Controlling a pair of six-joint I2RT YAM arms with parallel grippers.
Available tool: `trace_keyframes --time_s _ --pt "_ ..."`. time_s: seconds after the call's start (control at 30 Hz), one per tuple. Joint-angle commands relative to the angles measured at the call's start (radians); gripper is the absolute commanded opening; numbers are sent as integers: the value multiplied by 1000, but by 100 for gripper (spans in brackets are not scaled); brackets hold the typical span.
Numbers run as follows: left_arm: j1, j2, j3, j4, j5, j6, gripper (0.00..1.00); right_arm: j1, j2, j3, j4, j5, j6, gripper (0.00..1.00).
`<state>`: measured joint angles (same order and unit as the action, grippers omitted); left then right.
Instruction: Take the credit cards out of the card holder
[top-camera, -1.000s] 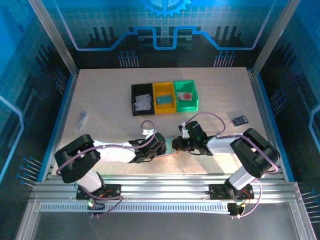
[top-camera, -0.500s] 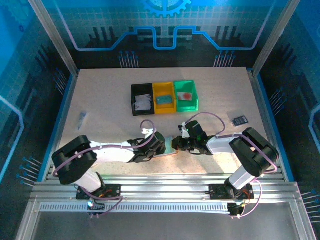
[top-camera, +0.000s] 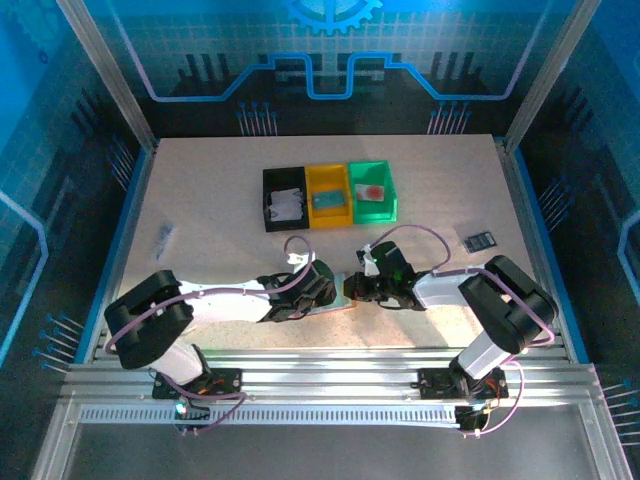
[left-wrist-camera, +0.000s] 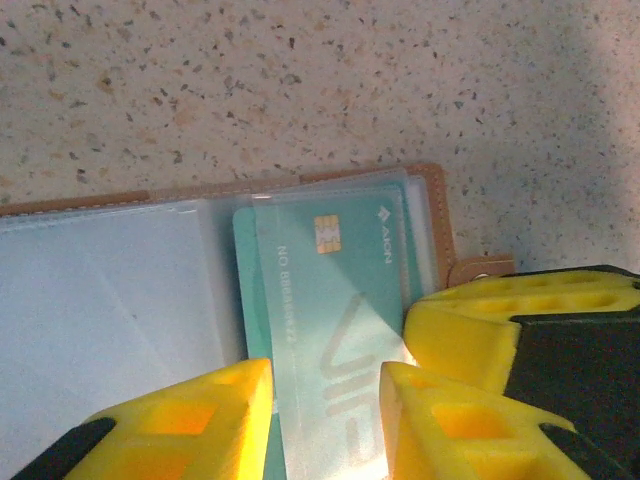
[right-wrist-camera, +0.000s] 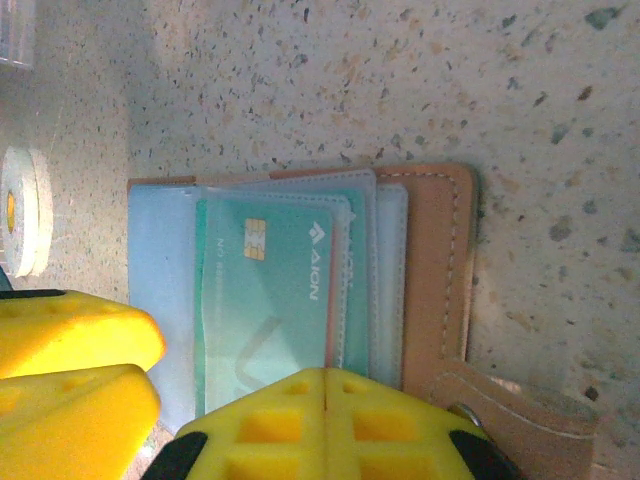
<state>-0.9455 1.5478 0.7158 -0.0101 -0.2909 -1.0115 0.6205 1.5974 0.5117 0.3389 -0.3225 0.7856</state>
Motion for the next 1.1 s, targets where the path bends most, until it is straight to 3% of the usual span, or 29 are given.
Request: trace_keyframes --time_s 0.0,0.67,1.07 --pt "-7 16 1 13 10 -3 34 5 29 -27 -167 26 -9 0" --pt "-6 69 -6 27 16 -5 35 5 36 -33 -150 24 -2 0" --pt "-6 57 -34 63 8 -14 29 5 65 -48 -101 13 15 0"
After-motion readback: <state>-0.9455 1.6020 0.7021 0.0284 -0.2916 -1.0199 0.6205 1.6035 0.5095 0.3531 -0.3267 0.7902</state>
